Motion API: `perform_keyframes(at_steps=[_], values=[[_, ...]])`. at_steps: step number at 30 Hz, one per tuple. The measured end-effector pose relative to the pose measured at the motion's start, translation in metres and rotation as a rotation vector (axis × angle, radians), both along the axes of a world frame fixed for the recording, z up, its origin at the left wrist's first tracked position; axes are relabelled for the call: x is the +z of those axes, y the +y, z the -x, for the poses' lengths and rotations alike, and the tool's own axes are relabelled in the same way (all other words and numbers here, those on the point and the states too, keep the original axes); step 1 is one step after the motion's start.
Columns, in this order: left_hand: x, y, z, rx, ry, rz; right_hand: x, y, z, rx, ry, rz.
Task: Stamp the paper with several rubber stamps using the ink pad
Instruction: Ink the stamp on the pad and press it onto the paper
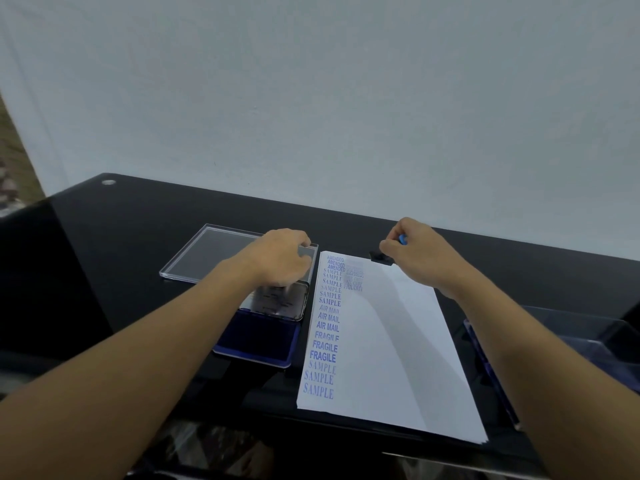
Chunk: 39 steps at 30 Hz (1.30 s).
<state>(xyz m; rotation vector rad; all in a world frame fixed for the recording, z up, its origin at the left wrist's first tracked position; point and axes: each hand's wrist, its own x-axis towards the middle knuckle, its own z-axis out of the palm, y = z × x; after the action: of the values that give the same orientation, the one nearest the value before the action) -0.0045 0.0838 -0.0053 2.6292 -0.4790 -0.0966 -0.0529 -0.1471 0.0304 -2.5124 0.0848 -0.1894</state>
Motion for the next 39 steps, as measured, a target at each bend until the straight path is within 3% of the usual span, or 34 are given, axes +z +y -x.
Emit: perform_keyframes(at_steps=[16, 24, 32, 39], values=[[0.009, 0.029, 0.031, 0.088, -0.076, 0.102, 0.026, 0.017, 0.025, 0.061, -0.080, -0.025], [-0.022, 0.078, 0.064, 0.252, -0.115, 0.179, 0.000, 0.074, 0.043, 0.205, -0.032, 0.103], [-0.058, 0.111, 0.086, 0.320, -0.137, 0.121, -0.026, 0.110, 0.053, 0.400, 0.112, 0.229], [-0.084, 0.114, 0.092, 0.345, -0.171, 0.009, -0.036, 0.142, 0.050, 0.444, 0.144, 0.263]])
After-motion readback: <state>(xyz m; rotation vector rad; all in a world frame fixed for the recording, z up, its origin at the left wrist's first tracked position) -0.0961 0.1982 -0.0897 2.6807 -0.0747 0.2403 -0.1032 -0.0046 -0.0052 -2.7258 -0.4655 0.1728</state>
